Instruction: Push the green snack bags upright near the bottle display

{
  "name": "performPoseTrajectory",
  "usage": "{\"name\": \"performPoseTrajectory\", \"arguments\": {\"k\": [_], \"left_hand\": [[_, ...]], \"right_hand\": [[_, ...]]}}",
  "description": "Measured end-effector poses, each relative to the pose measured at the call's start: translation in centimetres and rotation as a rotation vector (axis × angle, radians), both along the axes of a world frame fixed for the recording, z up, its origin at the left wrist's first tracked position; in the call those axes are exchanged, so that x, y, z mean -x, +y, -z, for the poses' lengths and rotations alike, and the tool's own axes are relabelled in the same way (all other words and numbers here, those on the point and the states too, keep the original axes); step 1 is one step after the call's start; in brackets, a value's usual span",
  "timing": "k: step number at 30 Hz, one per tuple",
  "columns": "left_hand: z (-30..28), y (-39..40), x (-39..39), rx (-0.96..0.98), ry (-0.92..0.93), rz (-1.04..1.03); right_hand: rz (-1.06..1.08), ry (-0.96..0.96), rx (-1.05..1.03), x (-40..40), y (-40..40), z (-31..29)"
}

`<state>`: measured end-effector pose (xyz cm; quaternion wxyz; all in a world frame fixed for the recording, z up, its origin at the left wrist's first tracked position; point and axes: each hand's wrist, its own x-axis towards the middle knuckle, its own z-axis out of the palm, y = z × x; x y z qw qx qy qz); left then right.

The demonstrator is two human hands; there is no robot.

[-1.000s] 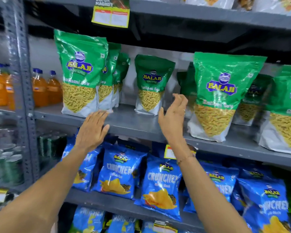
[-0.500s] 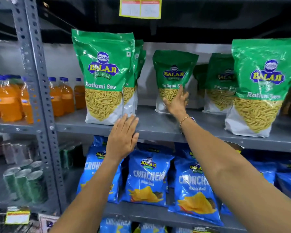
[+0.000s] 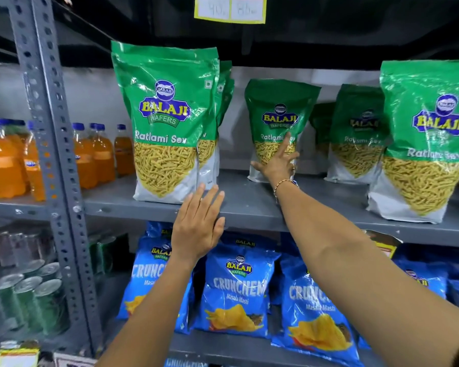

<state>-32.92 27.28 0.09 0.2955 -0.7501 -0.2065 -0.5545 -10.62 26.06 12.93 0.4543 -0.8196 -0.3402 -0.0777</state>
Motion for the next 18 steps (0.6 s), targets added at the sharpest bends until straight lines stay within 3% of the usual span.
{"name": "performPoseTrajectory", "arguments": {"k": [18], "left_hand": [[0.2,0.1,-0.2,-0.019,-0.033,-0.014]], "right_hand": [[0.037,-0.071,-0.020,0.8,-2.0,-0.1]]}}
